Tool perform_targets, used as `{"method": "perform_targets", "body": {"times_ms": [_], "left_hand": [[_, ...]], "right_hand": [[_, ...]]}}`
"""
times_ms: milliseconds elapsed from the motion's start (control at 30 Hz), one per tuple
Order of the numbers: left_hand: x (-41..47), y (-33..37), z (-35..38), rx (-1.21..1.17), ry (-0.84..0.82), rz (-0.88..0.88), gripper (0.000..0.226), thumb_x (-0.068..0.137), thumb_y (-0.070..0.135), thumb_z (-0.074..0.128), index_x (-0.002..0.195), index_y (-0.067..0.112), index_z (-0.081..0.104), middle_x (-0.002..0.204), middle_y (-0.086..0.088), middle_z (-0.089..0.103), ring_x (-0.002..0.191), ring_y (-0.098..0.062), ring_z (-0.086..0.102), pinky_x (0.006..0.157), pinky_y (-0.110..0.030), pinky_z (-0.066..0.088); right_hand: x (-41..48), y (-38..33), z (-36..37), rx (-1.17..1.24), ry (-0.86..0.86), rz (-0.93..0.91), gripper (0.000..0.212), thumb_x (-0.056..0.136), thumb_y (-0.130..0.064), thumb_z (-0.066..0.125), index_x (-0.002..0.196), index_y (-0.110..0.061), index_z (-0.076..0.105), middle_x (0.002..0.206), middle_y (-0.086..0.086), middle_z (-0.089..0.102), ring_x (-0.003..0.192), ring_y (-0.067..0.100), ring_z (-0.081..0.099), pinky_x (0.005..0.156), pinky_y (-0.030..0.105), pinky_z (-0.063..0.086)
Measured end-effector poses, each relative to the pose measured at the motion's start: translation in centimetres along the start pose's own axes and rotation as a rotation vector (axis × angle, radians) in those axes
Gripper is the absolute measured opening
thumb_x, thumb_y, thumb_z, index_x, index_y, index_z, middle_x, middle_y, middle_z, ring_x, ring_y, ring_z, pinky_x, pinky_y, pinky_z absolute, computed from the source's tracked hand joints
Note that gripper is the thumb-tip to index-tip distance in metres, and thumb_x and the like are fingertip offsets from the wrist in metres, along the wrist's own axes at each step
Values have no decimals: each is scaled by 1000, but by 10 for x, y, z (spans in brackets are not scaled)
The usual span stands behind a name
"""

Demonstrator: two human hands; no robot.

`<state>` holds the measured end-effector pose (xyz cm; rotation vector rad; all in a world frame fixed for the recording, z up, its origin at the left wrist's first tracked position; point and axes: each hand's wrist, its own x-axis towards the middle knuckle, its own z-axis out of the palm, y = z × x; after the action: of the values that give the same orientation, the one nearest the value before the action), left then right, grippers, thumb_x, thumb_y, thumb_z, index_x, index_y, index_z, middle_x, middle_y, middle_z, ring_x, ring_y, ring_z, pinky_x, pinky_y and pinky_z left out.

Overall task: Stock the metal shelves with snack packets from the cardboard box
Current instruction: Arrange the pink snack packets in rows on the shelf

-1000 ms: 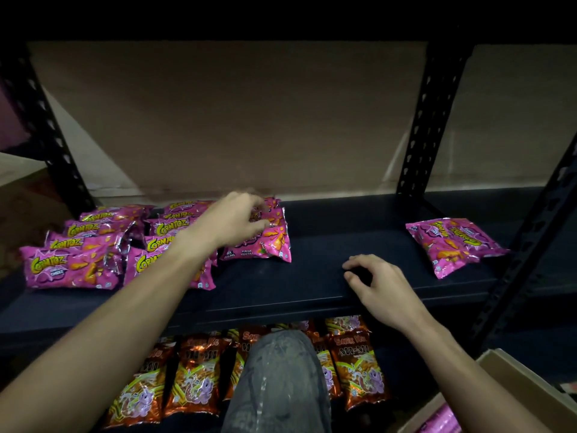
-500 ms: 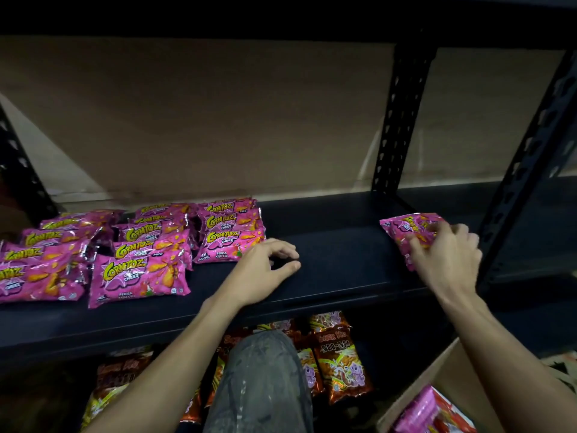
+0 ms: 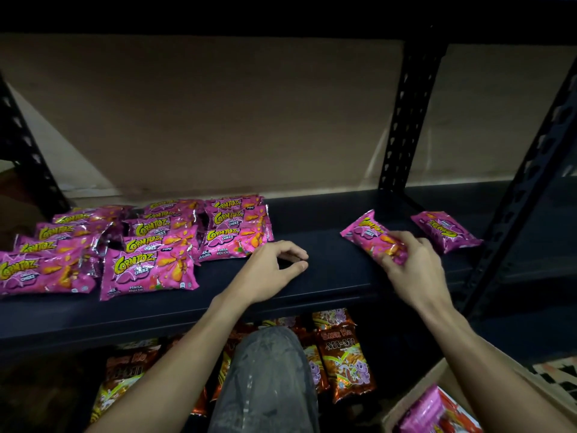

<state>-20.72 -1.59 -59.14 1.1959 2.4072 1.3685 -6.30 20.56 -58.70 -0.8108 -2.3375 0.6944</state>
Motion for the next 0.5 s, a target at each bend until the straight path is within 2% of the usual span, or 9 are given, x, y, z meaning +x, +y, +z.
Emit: {"method": "perform_targets", "body": {"times_ms": [100,200,300,400,500], "left_hand": [[-2,4,-3,-40,-18,-21,10,90,26,71,100,28,72,102,14,72,97,6,65,95,-36,52],[-3,9,-8,-72,9,13,10,91,21,69,100,25,72,99,13,73,93,1,67,93,-37,54],[-1,14,-21,-110,71,81,12,92,16,67,101,25,71,98,7,73,91,-9,69,91,-39,55],[4,18,-38,-111,182,132,15,93,14,66,103,24,70,100,7,74,96,-11,69,92,-40,54],[6,22,-57,-23,211,137,16,93,15,65,108,19,69,102,11,72,98,-6,67,93,-35,53]], "right_hand": [[-5,-7,2,203,-26,-9,45,87,-24,74,130,-26,60,116,5,57,104,22,60,92,32,47],[-7,-11,6,344,-70,-15,46,85,-21,76,126,-35,60,115,0,62,99,14,63,90,40,54],[-9,-18,12,457,-164,-45,47,85,-16,77,121,-41,61,117,-2,63,96,11,64,85,38,57],[-11,-26,16,513,-242,-90,49,84,-11,77,121,-37,61,113,-6,64,93,12,65,82,33,58],[-11,-34,24,541,-292,-137,54,82,-6,79,125,-31,59,106,-8,67,88,12,65,79,24,55]]}}
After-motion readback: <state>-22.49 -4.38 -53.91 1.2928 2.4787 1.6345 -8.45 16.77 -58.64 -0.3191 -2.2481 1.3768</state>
